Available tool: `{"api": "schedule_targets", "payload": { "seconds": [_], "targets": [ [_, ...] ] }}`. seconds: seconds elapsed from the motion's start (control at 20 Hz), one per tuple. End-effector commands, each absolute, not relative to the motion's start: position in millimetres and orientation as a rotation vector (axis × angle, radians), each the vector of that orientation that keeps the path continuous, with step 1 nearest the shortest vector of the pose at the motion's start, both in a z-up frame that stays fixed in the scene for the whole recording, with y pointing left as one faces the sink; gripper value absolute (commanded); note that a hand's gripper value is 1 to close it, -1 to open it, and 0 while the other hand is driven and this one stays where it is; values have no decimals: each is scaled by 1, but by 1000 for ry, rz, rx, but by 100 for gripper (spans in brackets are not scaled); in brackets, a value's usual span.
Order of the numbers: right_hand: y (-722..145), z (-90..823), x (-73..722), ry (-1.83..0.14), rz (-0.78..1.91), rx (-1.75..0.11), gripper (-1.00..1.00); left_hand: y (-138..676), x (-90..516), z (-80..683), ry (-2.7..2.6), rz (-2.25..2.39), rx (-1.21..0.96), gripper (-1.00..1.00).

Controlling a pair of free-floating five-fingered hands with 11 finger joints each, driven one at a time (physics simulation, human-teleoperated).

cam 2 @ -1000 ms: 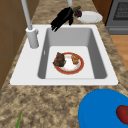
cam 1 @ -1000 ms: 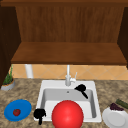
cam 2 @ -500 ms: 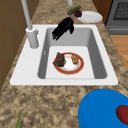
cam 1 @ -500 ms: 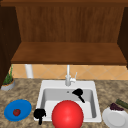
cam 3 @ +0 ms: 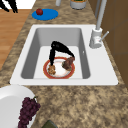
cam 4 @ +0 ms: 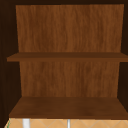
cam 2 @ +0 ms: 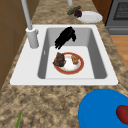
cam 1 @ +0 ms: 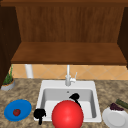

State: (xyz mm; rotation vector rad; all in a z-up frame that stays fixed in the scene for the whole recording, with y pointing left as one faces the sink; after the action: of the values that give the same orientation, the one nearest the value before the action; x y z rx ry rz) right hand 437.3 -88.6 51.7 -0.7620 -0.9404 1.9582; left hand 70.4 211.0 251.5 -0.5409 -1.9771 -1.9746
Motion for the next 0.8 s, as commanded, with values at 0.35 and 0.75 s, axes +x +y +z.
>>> {"api": "schedule_targets", "payload": {
  "seconds": [0.35, 0.75],
  "targets": [
    [-71, -32, 440, -797, 1791, -818, -100, 211, 70, 252, -1977, -1975, -541, 0],
    [-63, -77, 439, -687, 1709, -861, -100, 211, 70, 252, -1977, -1975, -541, 0]
  ]
}}
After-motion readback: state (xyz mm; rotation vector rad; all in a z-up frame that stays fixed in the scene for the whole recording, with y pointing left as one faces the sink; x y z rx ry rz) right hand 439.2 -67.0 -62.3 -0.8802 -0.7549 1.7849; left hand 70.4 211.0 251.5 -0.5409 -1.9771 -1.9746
